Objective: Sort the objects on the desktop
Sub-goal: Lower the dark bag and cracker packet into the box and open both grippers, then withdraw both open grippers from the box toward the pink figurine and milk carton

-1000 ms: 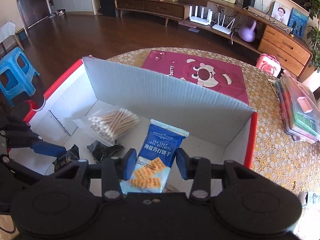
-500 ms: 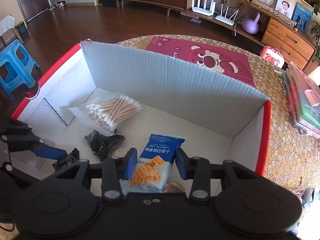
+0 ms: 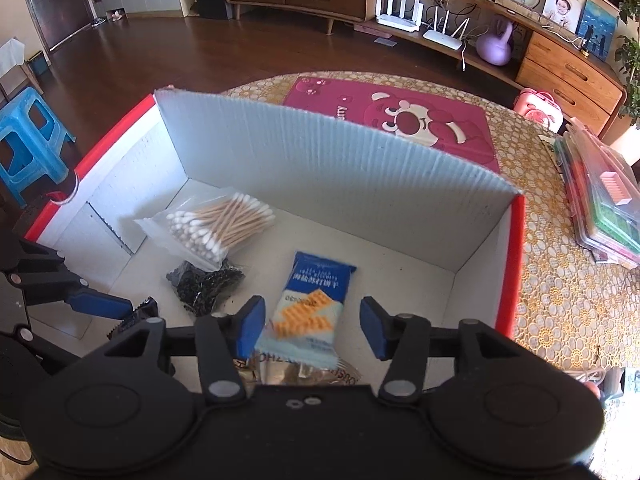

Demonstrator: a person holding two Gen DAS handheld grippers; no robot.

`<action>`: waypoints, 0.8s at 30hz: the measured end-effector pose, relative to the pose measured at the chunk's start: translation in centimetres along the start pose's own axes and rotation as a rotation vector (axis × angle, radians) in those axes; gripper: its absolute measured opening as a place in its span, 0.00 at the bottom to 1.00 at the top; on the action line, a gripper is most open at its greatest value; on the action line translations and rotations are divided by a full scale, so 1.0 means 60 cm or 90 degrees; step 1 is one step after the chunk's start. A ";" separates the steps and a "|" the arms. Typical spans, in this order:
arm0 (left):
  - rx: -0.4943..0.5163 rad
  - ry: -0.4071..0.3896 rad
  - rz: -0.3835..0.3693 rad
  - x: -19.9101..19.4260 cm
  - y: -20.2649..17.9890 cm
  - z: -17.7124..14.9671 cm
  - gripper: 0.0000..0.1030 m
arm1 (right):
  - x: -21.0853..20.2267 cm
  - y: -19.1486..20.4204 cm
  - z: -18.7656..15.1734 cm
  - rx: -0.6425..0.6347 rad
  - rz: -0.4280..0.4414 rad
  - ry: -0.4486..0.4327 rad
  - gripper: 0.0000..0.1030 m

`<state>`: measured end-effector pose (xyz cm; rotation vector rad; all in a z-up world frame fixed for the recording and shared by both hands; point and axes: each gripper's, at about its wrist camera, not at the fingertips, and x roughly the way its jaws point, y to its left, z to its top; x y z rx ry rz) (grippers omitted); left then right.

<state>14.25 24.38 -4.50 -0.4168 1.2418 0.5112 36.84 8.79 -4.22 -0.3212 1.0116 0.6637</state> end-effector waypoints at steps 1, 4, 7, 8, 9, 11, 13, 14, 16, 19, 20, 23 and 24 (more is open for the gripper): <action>-0.001 -0.003 0.000 -0.004 -0.002 0.000 0.56 | -0.005 -0.001 0.000 0.004 0.003 -0.004 0.54; -0.005 -0.016 0.000 -0.019 -0.005 -0.002 0.60 | -0.023 -0.004 0.002 0.005 -0.001 -0.017 0.62; -0.003 -0.023 0.004 -0.032 -0.012 -0.004 0.60 | -0.044 -0.009 0.003 0.012 -0.003 -0.033 0.64; -0.003 -0.025 0.005 -0.036 -0.014 -0.004 0.60 | -0.051 -0.010 0.003 0.014 -0.003 -0.036 0.64; -0.002 -0.027 0.005 -0.040 -0.017 -0.003 0.60 | -0.059 -0.011 0.002 0.014 -0.004 -0.042 0.64; 0.000 -0.032 0.005 -0.050 -0.023 -0.001 0.60 | -0.074 -0.014 0.001 0.014 -0.005 -0.049 0.64; 0.002 -0.037 0.004 -0.060 -0.030 -0.004 0.60 | -0.088 -0.017 -0.001 0.018 -0.005 -0.056 0.66; 0.004 -0.041 0.005 -0.066 -0.033 -0.006 0.60 | -0.095 -0.019 -0.003 0.020 -0.006 -0.059 0.66; 0.008 -0.047 0.007 -0.078 -0.038 -0.009 0.60 | -0.109 -0.022 -0.007 0.024 -0.004 -0.065 0.66; 0.011 -0.055 0.009 -0.092 -0.043 -0.009 0.60 | -0.129 -0.026 -0.016 0.031 0.001 -0.072 0.68; 0.012 -0.058 0.011 -0.097 -0.047 -0.011 0.60 | -0.136 -0.028 -0.020 0.032 0.003 -0.074 0.69; 0.012 -0.063 0.012 -0.111 -0.053 -0.016 0.60 | -0.158 -0.033 -0.032 0.030 0.001 -0.081 0.69; 0.013 -0.065 0.014 -0.116 -0.056 -0.019 0.60 | -0.165 -0.035 -0.036 0.030 0.001 -0.083 0.69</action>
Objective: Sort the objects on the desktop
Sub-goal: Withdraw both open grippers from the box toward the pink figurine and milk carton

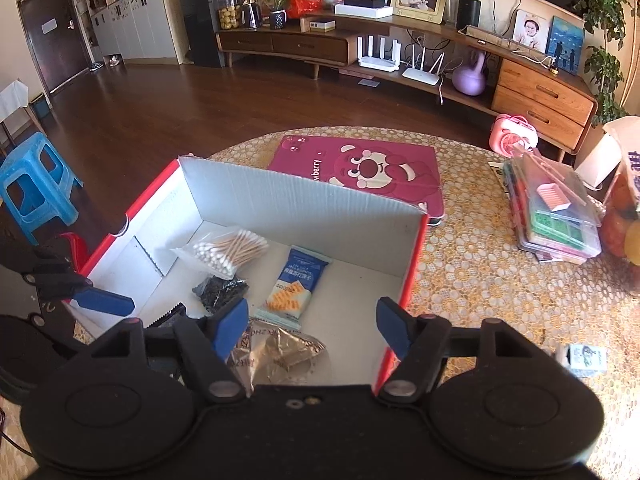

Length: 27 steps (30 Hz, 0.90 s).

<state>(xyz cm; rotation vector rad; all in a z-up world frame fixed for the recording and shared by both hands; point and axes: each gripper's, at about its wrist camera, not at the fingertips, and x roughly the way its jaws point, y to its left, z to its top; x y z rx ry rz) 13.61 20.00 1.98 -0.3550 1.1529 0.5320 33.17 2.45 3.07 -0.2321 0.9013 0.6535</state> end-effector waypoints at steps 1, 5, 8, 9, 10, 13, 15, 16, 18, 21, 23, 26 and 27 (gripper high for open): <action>0.001 -0.002 0.001 -0.003 -0.003 -0.001 0.60 | -0.007 -0.002 -0.003 0.001 0.000 -0.002 0.69; -0.003 -0.010 0.007 -0.016 -0.010 -0.002 0.60 | -0.037 -0.012 -0.017 0.001 0.005 -0.007 0.70; -0.008 -0.015 0.011 -0.026 -0.014 -0.004 0.60 | -0.062 -0.017 -0.029 0.000 0.012 -0.017 0.74; -0.011 -0.016 0.010 -0.030 -0.015 -0.005 0.60 | -0.070 -0.018 -0.032 0.000 0.013 -0.020 0.74; -0.013 -0.016 0.009 -0.034 -0.016 -0.006 0.61 | -0.078 -0.020 -0.036 -0.001 0.015 -0.023 0.74; -0.014 -0.015 0.010 -0.041 -0.023 -0.011 0.61 | -0.101 -0.022 -0.046 -0.008 0.018 -0.030 0.76; -0.014 -0.017 0.009 -0.046 -0.029 -0.013 0.61 | -0.115 -0.024 -0.054 -0.012 0.018 -0.035 0.76; -0.016 -0.018 0.008 -0.049 -0.031 -0.014 0.61 | -0.121 -0.026 -0.057 -0.013 0.018 -0.037 0.76; -0.018 -0.020 0.008 -0.055 -0.036 -0.015 0.62 | -0.134 -0.031 -0.064 -0.013 0.016 -0.043 0.79; -0.018 -0.025 0.011 -0.065 -0.045 -0.016 0.64 | -0.152 -0.039 -0.075 -0.014 0.014 -0.050 0.79; -0.017 -0.028 0.013 -0.072 -0.053 -0.017 0.65 | -0.164 -0.044 -0.082 -0.014 0.013 -0.055 0.79; -0.014 -0.034 0.012 -0.081 -0.064 -0.019 0.67 | -0.183 -0.053 -0.094 -0.008 0.019 -0.061 0.81; -0.013 -0.035 0.012 -0.084 -0.069 -0.020 0.68 | -0.189 -0.055 -0.100 -0.007 0.018 -0.064 0.84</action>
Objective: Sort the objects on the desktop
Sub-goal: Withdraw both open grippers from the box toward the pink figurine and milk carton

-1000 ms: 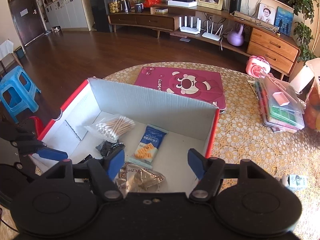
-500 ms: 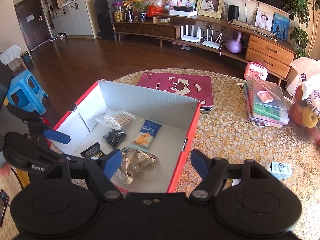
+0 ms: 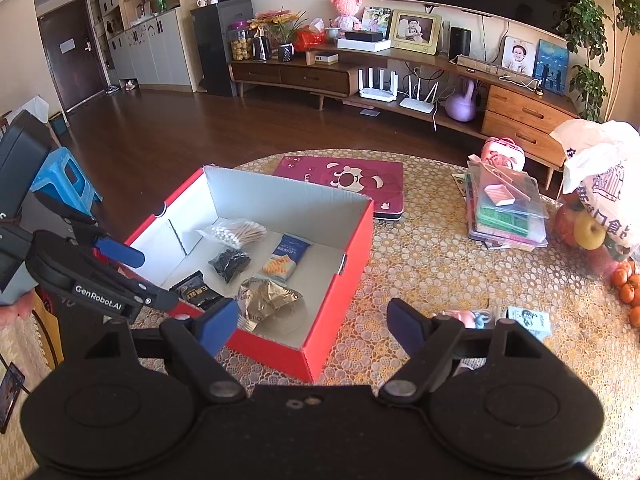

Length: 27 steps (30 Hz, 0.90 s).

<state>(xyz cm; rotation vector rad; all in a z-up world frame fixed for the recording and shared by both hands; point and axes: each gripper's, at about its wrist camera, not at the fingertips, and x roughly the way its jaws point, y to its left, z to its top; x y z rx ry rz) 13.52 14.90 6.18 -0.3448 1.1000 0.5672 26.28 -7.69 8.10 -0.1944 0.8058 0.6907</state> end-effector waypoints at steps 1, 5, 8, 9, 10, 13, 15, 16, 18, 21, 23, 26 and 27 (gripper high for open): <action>0.001 -0.001 0.000 -0.003 -0.005 -0.001 0.68 | -0.006 -0.002 -0.005 0.000 -0.002 -0.003 0.86; 0.008 -0.007 0.000 -0.015 -0.025 -0.003 0.69 | -0.030 -0.014 -0.025 0.004 -0.006 -0.009 0.89; 0.010 -0.011 -0.003 -0.022 -0.040 -0.004 0.72 | -0.046 -0.027 -0.037 0.015 -0.004 -0.011 0.92; 0.012 -0.012 -0.004 -0.024 -0.046 -0.005 0.72 | -0.051 -0.030 -0.042 0.017 -0.002 -0.011 0.93; 0.013 -0.013 -0.003 -0.026 -0.051 -0.005 0.73 | -0.054 -0.033 -0.046 0.019 0.000 -0.010 0.94; 0.017 -0.015 -0.006 -0.030 -0.066 -0.007 0.74 | -0.069 -0.043 -0.060 0.027 0.006 -0.008 0.94; 0.019 -0.016 -0.007 -0.033 -0.076 -0.008 0.79 | -0.077 -0.049 -0.068 0.030 0.004 -0.010 0.95; 0.021 -0.018 -0.007 -0.035 -0.082 -0.008 0.82 | -0.083 -0.053 -0.072 0.032 0.000 -0.013 0.95; 0.029 -0.024 -0.002 -0.039 -0.095 -0.009 0.83 | -0.095 -0.062 -0.079 0.039 -0.005 -0.018 0.96; 0.036 -0.030 -0.006 -0.043 -0.113 -0.010 0.90 | -0.112 -0.076 -0.092 0.046 -0.014 -0.025 0.97; 0.038 -0.032 -0.012 -0.044 -0.125 -0.010 0.94 | -0.123 -0.090 -0.102 0.053 -0.022 -0.028 0.97; 0.050 -0.042 -0.020 -0.048 -0.149 -0.011 0.95 | -0.136 -0.112 -0.118 0.066 -0.040 -0.028 0.97; 0.054 -0.048 -0.021 -0.051 -0.158 -0.011 0.95 | -0.140 -0.120 -0.123 0.071 -0.046 -0.028 0.97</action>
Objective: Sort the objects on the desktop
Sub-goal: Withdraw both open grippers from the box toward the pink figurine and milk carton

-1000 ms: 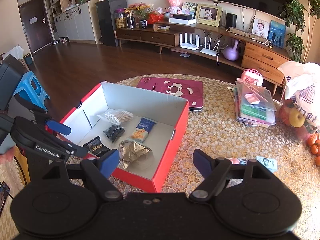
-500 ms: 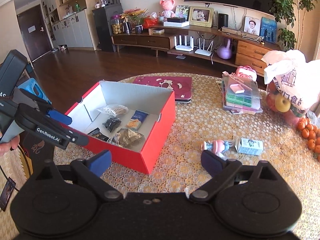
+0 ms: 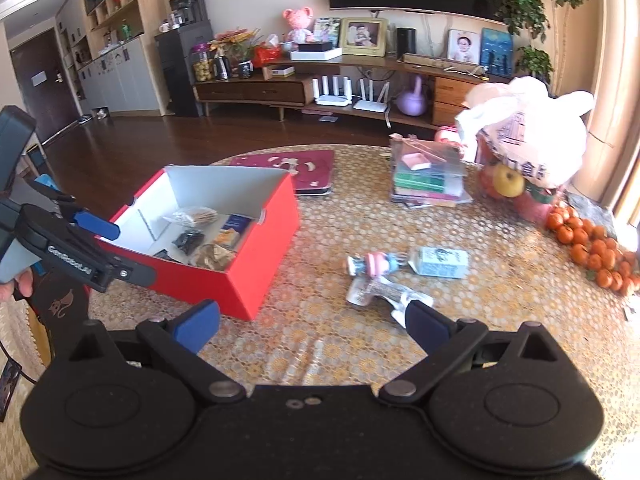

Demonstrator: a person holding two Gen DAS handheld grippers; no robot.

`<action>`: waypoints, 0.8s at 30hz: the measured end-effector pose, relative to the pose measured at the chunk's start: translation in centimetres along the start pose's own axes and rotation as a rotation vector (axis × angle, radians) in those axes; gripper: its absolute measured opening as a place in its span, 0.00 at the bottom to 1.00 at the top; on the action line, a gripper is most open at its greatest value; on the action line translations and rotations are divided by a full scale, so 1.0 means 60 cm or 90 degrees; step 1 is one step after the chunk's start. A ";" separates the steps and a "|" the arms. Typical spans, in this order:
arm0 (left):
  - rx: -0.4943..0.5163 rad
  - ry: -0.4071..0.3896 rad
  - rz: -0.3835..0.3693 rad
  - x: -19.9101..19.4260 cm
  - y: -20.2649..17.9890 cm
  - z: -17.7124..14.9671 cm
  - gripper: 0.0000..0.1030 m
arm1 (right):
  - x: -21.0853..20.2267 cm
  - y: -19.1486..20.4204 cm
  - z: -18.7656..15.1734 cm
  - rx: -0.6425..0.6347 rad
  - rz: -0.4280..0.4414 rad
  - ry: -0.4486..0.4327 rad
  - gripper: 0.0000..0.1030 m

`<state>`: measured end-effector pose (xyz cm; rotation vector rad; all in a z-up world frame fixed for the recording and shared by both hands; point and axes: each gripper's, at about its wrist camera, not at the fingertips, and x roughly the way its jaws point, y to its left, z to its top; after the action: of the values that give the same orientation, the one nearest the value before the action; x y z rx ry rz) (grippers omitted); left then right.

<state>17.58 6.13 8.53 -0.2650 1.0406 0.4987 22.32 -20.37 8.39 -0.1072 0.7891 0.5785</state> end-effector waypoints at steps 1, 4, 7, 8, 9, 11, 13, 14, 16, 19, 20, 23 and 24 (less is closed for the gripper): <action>0.005 -0.005 -0.002 -0.002 -0.008 0.001 0.95 | -0.003 -0.009 -0.004 0.005 -0.006 0.001 0.97; 0.012 -0.015 -0.020 -0.004 -0.029 0.003 0.95 | -0.013 -0.035 -0.018 0.020 -0.021 0.002 0.97; 0.012 -0.017 -0.048 -0.001 -0.046 0.006 0.95 | -0.021 -0.059 -0.030 0.033 -0.035 0.001 0.97; 0.012 -0.017 -0.054 0.001 -0.051 0.007 0.95 | -0.023 -0.066 -0.034 0.037 -0.039 0.001 0.97; 0.012 -0.018 -0.060 0.004 -0.057 0.007 0.95 | -0.024 -0.073 -0.037 0.041 -0.042 0.001 0.97; 0.009 -0.022 -0.069 0.009 -0.068 0.007 0.97 | -0.025 -0.087 -0.042 0.048 -0.051 0.000 0.97; 0.007 -0.028 -0.074 0.016 -0.079 0.008 1.00 | -0.025 -0.101 -0.045 0.058 -0.057 0.000 0.97; 0.009 -0.033 -0.074 0.019 -0.084 0.008 1.00 | -0.024 -0.107 -0.046 0.063 -0.060 0.000 0.97; 0.013 -0.037 -0.075 0.025 -0.096 0.010 1.00 | -0.021 -0.120 -0.050 0.072 -0.065 0.001 0.97; 0.026 -0.036 -0.077 0.036 -0.112 0.016 1.00 | -0.016 -0.137 -0.054 0.084 -0.071 0.002 0.97; 0.031 -0.036 -0.076 0.040 -0.117 0.019 1.00 | -0.013 -0.143 -0.054 0.088 -0.071 0.004 0.97; 0.030 -0.034 -0.088 0.055 -0.124 0.032 1.00 | -0.003 -0.162 -0.053 0.099 -0.075 0.008 0.97; 0.031 -0.035 -0.090 0.059 -0.127 0.037 1.00 | 0.002 -0.168 -0.053 0.102 -0.076 0.010 0.97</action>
<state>24.62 1.53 6.33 -0.2783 0.9713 0.3508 25.67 -29.74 4.85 -0.0106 0.8353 0.4008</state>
